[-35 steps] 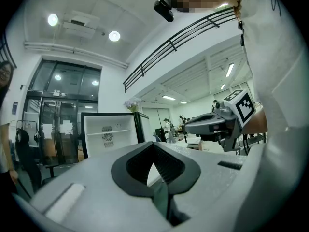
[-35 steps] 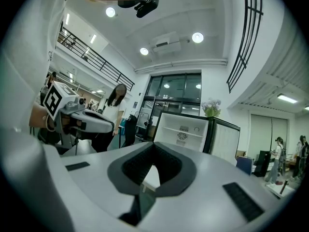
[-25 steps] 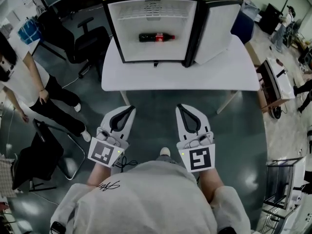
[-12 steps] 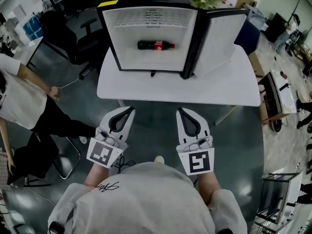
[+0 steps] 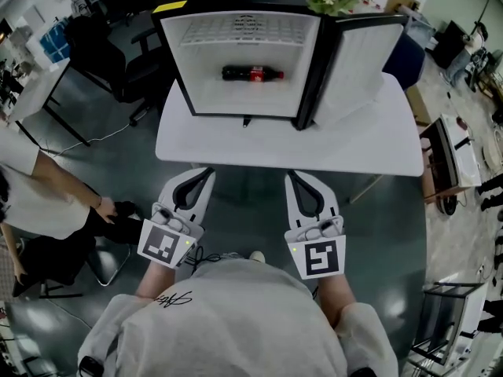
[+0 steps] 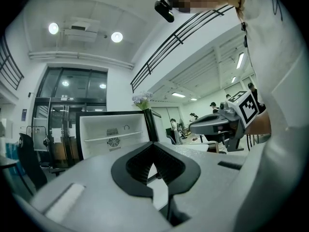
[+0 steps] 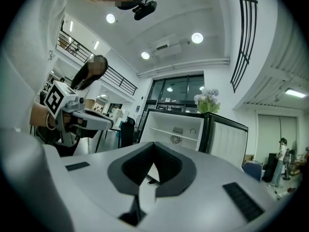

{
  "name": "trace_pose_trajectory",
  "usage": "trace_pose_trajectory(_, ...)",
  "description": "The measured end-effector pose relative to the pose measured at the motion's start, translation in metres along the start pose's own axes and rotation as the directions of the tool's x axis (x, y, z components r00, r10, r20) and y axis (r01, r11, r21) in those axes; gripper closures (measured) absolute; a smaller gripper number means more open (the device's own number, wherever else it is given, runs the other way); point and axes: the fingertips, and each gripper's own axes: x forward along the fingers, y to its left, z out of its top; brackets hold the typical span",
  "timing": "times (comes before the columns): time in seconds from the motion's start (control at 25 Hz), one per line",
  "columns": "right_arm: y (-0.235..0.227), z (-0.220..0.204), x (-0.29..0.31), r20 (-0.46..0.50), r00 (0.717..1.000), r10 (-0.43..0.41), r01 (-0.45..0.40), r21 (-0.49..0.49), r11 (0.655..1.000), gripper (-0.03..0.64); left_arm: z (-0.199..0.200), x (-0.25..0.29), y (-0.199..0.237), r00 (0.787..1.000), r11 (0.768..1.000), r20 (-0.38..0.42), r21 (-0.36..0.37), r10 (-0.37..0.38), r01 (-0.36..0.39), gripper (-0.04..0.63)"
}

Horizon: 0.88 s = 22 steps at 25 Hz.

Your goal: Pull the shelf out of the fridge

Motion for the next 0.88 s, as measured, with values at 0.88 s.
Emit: trace_pose_trajectory(0.88, -0.004, -0.020, 0.006, -0.019, 0.999, 0.046, -0.046, 0.039, 0.998, 0.606, -0.011, 0.002, 0.004, 0.997, 0.998, -0.043, -0.017, 0.058, -0.059, 0.591)
